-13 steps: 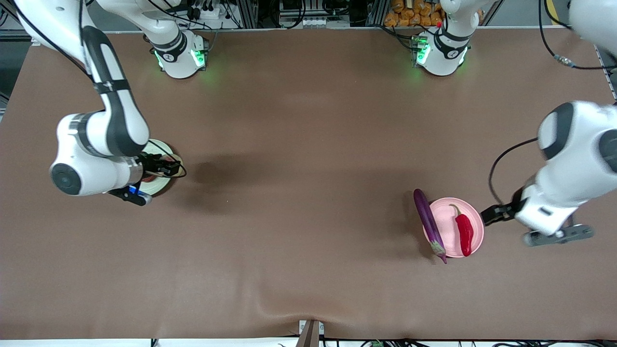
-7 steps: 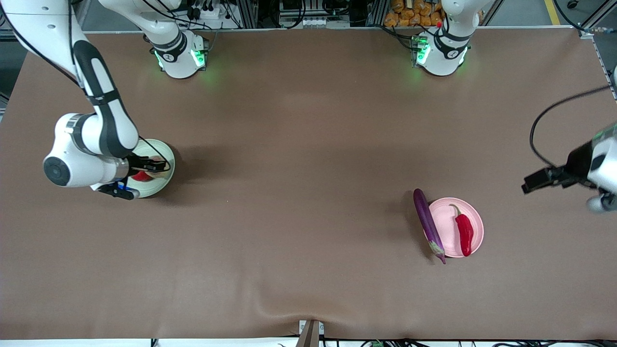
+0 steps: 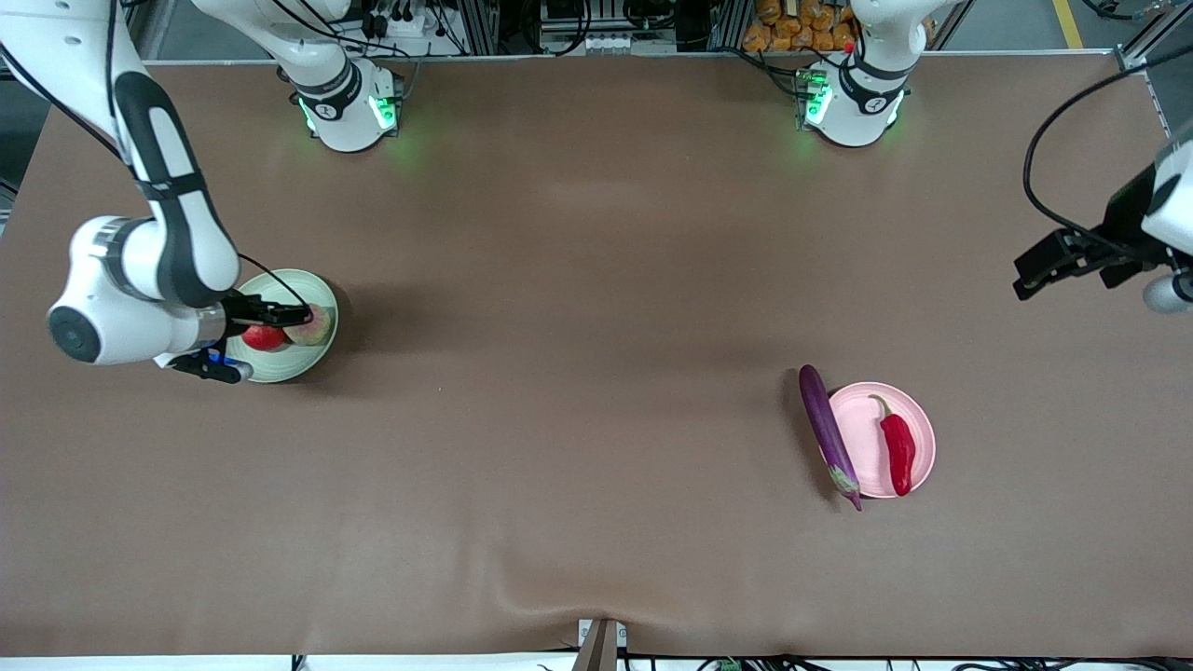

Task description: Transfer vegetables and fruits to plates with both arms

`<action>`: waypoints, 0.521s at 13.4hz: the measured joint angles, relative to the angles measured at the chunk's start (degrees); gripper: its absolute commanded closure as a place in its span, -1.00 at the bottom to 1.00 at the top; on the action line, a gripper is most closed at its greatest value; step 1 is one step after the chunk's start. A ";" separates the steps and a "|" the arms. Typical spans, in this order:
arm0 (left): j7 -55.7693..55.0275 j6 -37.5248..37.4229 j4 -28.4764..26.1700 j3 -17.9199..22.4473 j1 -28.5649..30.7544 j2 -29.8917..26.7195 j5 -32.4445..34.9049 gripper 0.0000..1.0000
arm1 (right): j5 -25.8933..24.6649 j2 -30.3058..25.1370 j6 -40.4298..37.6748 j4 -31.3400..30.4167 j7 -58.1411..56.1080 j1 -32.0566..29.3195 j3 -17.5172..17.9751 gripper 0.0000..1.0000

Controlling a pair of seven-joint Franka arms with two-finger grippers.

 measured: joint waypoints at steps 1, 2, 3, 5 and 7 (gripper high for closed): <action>0.30 -0.80 -0.16 4.95 -4.60 -0.72 -0.51 -1.00 | 0.04 -0.41 -5.22 5.01 0.00 0.31 0.42 -1.00; 1.06 -1.87 -0.36 9.00 -8.07 -1.32 -1.46 -1.00 | 0.14 -0.98 -9.27 10.08 0.00 0.83 0.82 -1.00; 1.63 -2.60 -0.88 13.09 -11.39 -2.00 -2.15 -1.00 | 0.18 -1.55 -12.25 14.93 0.01 1.53 1.00 -1.00; 2.11 -2.94 -2.61 20.82 -17.69 -3.37 -2.53 -1.00 | 0.18 -2.02 -17.11 23.60 -0.41 2.33 1.17 -1.00; 2.15 -2.95 -3.53 23.79 -19.85 -4.32 -3.06 -1.00 | 0.17 -2.14 -22.40 31.65 -2.99 2.34 1.11 -1.00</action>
